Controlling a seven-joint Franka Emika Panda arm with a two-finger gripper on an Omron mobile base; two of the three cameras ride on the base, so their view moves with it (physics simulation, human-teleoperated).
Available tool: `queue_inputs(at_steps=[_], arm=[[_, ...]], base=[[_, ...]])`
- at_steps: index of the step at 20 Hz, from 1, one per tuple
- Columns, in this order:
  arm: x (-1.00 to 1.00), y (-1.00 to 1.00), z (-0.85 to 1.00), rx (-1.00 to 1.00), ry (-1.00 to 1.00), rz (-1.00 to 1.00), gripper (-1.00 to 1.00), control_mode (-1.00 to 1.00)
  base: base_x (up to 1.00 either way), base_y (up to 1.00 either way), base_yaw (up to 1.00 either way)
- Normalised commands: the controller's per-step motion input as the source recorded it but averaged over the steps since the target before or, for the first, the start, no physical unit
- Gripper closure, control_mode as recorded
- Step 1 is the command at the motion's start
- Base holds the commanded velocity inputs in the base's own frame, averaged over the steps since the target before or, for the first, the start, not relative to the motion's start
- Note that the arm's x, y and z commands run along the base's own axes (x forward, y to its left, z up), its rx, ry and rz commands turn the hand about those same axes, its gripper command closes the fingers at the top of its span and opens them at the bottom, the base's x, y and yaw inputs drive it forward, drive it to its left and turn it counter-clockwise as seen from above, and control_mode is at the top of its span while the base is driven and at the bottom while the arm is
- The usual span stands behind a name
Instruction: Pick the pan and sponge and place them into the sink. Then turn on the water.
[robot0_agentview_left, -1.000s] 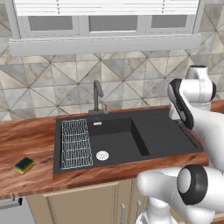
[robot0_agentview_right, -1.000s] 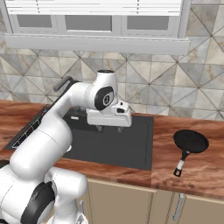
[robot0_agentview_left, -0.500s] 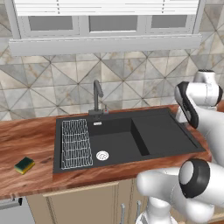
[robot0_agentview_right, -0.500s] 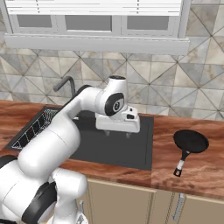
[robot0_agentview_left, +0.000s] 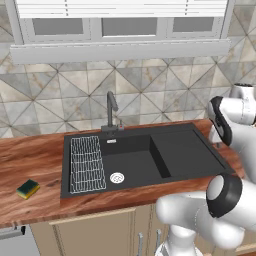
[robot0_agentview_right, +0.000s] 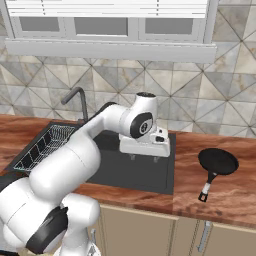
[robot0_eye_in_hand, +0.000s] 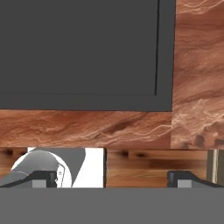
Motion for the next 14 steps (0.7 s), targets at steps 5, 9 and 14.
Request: queue_inputs(at_steps=[5,9,14], arm=[[0.0,-0.31,-0.15,0.02,0.0,0.0,-1.0,-1.0],[0.0,-0.28,-0.13,0.0,-0.01,0.0,-1.0,-1.0],[0.07,-0.29,-0.09,0.0,0.0,0.0,-1.0,-1.0]], base=[[0.0,0.0,0.0],[0.0,0.0,0.0],[0.0,0.0,0.0]])
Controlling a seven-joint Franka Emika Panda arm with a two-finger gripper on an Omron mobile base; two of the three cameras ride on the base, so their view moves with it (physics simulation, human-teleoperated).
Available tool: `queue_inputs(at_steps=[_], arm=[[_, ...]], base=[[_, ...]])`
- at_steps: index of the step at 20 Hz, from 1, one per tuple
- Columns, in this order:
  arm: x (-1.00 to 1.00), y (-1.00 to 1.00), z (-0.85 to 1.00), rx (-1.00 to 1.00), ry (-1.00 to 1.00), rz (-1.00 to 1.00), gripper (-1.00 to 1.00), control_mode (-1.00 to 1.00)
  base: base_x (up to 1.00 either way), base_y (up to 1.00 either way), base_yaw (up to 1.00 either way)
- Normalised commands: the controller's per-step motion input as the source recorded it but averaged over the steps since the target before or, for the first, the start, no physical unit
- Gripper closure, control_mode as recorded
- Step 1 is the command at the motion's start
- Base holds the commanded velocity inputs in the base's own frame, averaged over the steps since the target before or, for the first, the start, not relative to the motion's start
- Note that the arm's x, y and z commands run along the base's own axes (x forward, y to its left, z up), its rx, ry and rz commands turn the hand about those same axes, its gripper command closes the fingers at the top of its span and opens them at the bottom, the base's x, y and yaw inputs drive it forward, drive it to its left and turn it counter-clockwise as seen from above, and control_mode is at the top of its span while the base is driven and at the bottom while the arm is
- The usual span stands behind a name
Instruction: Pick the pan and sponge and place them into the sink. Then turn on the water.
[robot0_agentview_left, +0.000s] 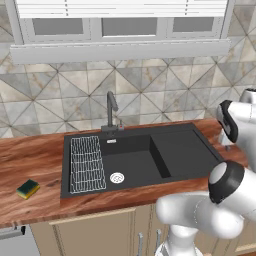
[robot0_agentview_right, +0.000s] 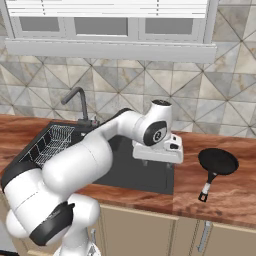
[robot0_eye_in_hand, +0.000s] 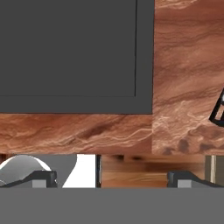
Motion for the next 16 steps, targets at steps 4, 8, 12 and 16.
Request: queue_inputs(at_steps=[4,8,12,16], arm=[[0.06,-0.32,-0.07,0.02,0.0,0.0,-1.0,-1.0],[0.07,-0.31,-0.08,0.02,0.0,0.0,-1.0,-1.0],[0.06,-0.31,-0.09,0.02,0.0,0.0,-1.0,-1.0],[0.06,-0.3,-0.09,0.01,0.0,0.0,-1.0,-1.0]], base=[[0.0,0.0,0.0],[0.0,0.0,0.0],[0.0,0.0,0.0],[0.0,0.0,0.0]])
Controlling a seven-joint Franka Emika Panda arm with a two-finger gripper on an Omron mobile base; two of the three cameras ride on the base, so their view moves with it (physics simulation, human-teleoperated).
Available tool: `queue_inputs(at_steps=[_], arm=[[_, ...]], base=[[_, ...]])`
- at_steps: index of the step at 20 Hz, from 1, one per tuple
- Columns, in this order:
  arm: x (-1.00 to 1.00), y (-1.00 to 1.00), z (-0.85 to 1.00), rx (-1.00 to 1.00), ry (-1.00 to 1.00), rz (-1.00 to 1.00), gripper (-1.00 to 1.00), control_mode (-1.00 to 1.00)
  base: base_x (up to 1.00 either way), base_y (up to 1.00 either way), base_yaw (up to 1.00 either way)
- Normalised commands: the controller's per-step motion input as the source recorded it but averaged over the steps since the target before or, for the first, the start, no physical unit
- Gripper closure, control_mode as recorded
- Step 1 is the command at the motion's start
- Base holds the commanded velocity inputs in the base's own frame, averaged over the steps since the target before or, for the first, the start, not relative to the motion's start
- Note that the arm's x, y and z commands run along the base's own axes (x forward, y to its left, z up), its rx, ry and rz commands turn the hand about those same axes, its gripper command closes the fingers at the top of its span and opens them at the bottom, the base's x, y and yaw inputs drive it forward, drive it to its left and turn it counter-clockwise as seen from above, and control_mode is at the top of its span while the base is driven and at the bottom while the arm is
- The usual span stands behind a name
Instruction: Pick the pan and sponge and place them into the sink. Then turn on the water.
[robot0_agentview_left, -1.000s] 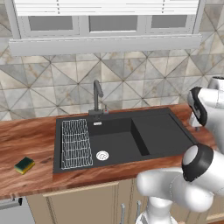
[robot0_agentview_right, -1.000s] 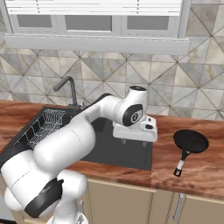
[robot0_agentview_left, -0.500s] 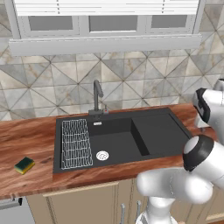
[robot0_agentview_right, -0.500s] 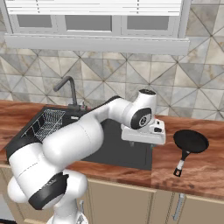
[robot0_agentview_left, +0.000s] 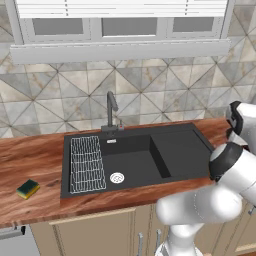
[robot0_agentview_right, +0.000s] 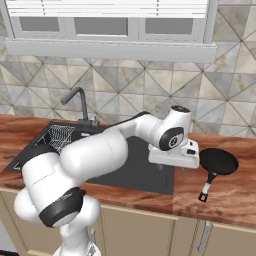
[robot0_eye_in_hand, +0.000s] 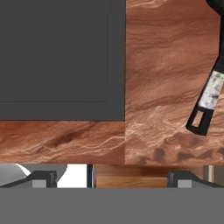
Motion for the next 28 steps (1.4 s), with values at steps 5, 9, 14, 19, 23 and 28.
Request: queue_inputs(at_steps=[5,9,14,19,23,28], arm=[[0.04,-0.3,-0.11,0.02,0.0,0.0,-1.0,-1.0],[0.04,-0.26,-0.12,0.01,0.0,0.0,-1.0,-1.0],[0.02,-0.27,-0.12,0.01,0.0,0.0,-1.0,-1.0],[0.01,-0.3,-0.13,0.01,0.0,0.0,-1.0,-1.0],[0.0,-0.3,-0.13,0.01,0.0,0.0,-1.0,-1.0],[0.0,-0.28,-0.15,0.0,0.0,0.0,-1.0,-1.0]], base=[[0.0,0.0,0.0],[0.0,0.0,0.0],[0.0,0.0,0.0],[0.0,0.0,0.0],[0.0,0.0,0.0],[0.0,0.0,0.0]])
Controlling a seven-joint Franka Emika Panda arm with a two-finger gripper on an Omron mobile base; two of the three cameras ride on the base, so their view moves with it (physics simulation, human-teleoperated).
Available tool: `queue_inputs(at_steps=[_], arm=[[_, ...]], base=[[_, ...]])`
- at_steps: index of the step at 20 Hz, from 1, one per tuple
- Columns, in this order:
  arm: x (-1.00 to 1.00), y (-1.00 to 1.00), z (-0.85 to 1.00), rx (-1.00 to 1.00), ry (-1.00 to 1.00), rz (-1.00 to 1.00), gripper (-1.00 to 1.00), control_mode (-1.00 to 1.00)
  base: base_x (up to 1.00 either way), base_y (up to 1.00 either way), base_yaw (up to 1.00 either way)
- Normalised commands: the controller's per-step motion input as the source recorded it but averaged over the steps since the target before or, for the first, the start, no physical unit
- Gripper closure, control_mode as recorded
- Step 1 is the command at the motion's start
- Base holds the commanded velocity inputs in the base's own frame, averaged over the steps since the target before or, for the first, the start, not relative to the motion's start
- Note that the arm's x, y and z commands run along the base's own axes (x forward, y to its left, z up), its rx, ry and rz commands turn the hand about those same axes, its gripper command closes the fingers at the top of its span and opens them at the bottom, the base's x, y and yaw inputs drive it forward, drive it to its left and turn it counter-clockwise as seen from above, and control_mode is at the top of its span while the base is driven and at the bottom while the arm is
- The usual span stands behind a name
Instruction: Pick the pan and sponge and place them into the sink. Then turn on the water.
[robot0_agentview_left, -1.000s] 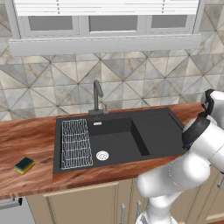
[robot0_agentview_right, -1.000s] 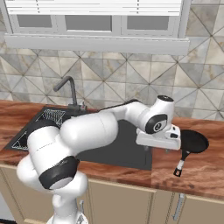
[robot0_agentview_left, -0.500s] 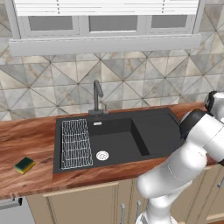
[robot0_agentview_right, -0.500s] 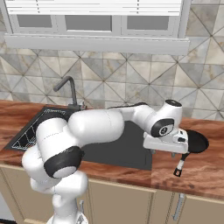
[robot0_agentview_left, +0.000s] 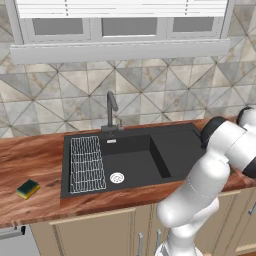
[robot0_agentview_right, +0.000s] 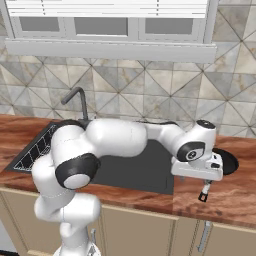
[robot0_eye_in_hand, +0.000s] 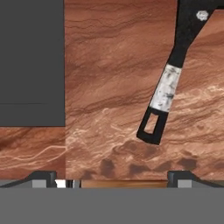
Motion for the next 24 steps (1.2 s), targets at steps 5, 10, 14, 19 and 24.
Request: queue_inputs(at_steps=[5,10,14,19,24], arm=[[0.0,-0.21,-0.13,0.02,-0.01,0.0,-1.0,-1.0],[0.0,-0.18,-0.11,0.03,-0.02,0.0,-1.0,-1.0],[0.03,-0.12,-0.1,0.0,-0.03,-0.01,-1.0,-1.0],[0.03,-0.12,-0.08,0.02,-0.01,0.0,-1.0,-1.0],[0.06,-0.13,-0.11,0.02,0.0,0.0,-1.0,-1.0]], base=[[0.0,0.0,0.0],[0.0,0.0,0.0],[0.0,0.0,0.0],[0.0,0.0,0.0],[0.0,0.0,0.0]])
